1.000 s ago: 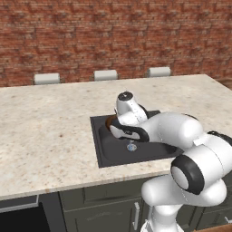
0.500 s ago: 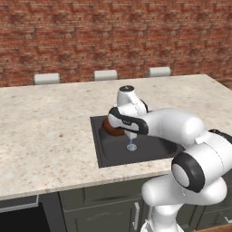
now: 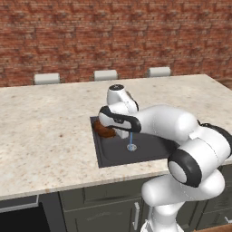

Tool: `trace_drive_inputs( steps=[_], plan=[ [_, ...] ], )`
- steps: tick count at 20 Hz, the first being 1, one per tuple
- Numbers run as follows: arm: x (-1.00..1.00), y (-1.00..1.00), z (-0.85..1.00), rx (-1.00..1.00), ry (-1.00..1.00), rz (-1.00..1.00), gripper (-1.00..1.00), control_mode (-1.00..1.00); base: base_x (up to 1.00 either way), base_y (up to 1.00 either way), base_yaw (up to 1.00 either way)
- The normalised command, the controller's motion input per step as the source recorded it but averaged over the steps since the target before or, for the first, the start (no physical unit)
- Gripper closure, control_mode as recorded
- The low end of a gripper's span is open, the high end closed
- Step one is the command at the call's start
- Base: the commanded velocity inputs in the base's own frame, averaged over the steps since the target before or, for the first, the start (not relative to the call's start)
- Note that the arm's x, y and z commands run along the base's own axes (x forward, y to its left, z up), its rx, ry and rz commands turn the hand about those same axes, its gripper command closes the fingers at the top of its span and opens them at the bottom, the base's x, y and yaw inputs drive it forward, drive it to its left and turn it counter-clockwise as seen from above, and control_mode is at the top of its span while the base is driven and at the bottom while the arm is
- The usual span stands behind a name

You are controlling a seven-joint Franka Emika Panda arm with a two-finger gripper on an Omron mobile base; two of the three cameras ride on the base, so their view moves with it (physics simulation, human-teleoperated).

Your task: Rinse each bowl for a few seconds and place them down in the sink or on the counter.

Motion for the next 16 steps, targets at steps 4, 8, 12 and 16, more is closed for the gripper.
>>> trace_drive_inputs(
  steps=[4, 8, 12, 16],
  plan=[
    [0.00, 0.37, 0.00, -0.01, -0.01, 0.08, 1.00, -1.00, 0.00, 0.00, 0.00],
    [0.00, 0.33, 0.00, -0.01, -0.04, 0.08, 1.00, -1.00, 0.00, 0.00, 0.00],
    [0.00, 0.23, 0.00, 0.00, 0.00, 0.08, 1.00, -1.00, 0.00, 0.00, 0.00],
    [0.00, 0.24, -0.06, 0.00, 0.00, 0.05, 1.00, -1.00, 0.00, 0.00, 0.00]
  ],
)
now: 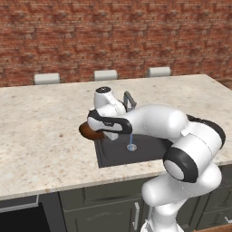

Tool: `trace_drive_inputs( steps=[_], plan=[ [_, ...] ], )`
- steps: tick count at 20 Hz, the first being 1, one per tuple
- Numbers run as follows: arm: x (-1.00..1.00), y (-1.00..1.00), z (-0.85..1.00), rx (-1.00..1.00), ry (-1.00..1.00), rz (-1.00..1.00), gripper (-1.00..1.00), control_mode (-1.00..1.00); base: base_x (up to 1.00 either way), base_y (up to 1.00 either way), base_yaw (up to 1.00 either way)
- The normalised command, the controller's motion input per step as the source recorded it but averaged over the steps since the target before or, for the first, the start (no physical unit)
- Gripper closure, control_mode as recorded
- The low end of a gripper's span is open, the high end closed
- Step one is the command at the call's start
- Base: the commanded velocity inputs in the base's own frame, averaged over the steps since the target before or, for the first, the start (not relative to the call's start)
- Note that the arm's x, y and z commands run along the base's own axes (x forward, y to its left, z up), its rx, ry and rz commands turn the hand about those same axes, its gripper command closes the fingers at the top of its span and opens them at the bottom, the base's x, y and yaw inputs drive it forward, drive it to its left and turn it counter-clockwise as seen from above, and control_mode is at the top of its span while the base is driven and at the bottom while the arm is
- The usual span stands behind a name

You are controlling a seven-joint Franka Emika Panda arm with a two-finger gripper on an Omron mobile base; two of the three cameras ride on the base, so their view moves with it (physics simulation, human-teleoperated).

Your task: Rinse each bowl for a few seconds and place them down in the sink or on the counter.

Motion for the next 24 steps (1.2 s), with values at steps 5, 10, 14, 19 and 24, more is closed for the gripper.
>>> trace_drive_inputs(
  steps=[5, 10, 14, 19, 24],
  plan=[
    [0.00, 0.24, -0.12, 0.00, 0.00, 0.04, 1.00, -1.00, 0.00, 0.00, 0.00],
    [0.00, 0.28, -0.17, 0.01, 0.00, 0.03, 1.00, -1.00, 0.00, 0.00, 0.00],
    [0.00, 0.22, -0.18, 0.01, 0.00, 0.03, 1.00, -1.00, 0.00, 0.00, 0.00],
    [0.00, 0.08, -0.13, 0.02, 0.00, 0.03, 1.00, -1.00, 0.00, 0.00, 0.00],
    [0.00, 0.09, -0.21, 0.04, 0.00, 0.02, 1.00, -1.00, 0.00, 0.00, 0.00]
  ],
)
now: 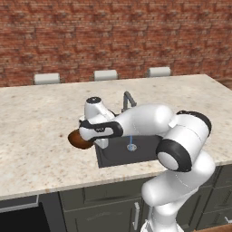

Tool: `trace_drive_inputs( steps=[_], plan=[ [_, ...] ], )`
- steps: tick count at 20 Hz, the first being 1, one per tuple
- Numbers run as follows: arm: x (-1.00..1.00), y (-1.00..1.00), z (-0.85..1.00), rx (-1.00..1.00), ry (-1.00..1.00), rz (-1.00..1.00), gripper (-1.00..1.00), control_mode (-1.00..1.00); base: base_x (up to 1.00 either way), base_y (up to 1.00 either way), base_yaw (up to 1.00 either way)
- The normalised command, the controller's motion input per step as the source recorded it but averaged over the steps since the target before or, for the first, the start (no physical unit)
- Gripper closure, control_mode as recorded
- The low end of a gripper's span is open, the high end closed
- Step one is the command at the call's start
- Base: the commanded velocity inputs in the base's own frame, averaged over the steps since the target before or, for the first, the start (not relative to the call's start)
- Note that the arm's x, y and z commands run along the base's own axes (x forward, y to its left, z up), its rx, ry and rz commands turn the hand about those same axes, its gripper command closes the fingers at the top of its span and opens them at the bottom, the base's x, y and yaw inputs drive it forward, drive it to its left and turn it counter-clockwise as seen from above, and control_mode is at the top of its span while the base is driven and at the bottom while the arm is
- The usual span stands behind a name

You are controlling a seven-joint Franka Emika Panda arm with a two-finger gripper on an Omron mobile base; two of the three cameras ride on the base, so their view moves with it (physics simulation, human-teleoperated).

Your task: Rinse each bowl for a few seconds and place them down in the sink or on the counter.

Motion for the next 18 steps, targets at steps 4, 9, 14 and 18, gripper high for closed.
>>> trace_drive_inputs(
  steps=[4, 9, 14, 18],
  plan=[
    [0.00, 0.08, -0.17, 0.03, 0.00, 0.02, 1.00, -1.00, 0.00, 0.00, 0.00],
    [0.00, 0.09, -0.04, 0.00, 0.00, 0.03, 1.00, -1.00, 0.00, 0.00, 0.00],
    [0.00, 0.06, -0.02, 0.00, 0.00, 0.03, 1.00, -1.00, 0.00, 0.00, 0.00],
    [0.00, 0.01, -0.09, 0.00, 0.00, 0.04, 1.00, -1.00, 0.00, 0.00, 0.00]
  ],
)
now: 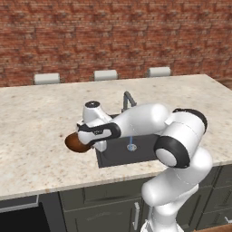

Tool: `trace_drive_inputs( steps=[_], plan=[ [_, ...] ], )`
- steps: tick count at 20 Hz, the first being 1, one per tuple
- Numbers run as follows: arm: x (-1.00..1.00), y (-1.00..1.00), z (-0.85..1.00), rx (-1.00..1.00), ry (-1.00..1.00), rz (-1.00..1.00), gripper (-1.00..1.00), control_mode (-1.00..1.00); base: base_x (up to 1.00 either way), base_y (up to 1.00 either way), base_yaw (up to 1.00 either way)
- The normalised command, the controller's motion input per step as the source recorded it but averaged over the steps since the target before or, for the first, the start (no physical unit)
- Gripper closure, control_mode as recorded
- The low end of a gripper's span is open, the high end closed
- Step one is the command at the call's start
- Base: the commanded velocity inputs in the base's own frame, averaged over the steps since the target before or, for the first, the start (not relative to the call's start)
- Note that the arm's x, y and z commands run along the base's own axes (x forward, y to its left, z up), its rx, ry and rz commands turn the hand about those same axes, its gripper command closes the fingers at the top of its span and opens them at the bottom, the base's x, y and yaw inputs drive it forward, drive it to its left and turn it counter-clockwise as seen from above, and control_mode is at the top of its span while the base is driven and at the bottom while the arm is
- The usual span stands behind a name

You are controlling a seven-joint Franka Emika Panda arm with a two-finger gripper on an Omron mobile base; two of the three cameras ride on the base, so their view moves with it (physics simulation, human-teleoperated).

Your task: Rinse each bowl for a few seconds and place them down in the sink or on the counter.

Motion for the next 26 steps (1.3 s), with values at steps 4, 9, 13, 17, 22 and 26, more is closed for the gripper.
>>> trace_drive_inputs(
  steps=[4, 9, 13, 17, 22, 26],
  plan=[
    [0.00, 0.01, -0.15, 0.01, 0.01, 0.04, 1.00, -1.00, 0.00, 0.00, 0.00],
    [0.00, 0.00, -0.16, 0.02, 0.01, 0.04, 1.00, -1.00, 0.00, 0.00, 0.00],
    [0.00, 0.02, -0.18, 0.02, 0.00, 0.03, 1.00, -1.00, 0.00, 0.00, 0.00],
    [0.00, 0.07, -0.22, 0.02, 0.00, 0.02, 1.00, -1.00, 0.00, 0.00, 0.00],
    [0.00, 0.06, -0.22, 0.03, 0.00, 0.02, 1.00, -1.00, 0.00, 0.00, 0.00],
    [0.00, 0.07, -0.23, 0.03, 0.00, 0.02, 1.00, -1.00, 0.00, 0.00, 0.00]
  ],
)
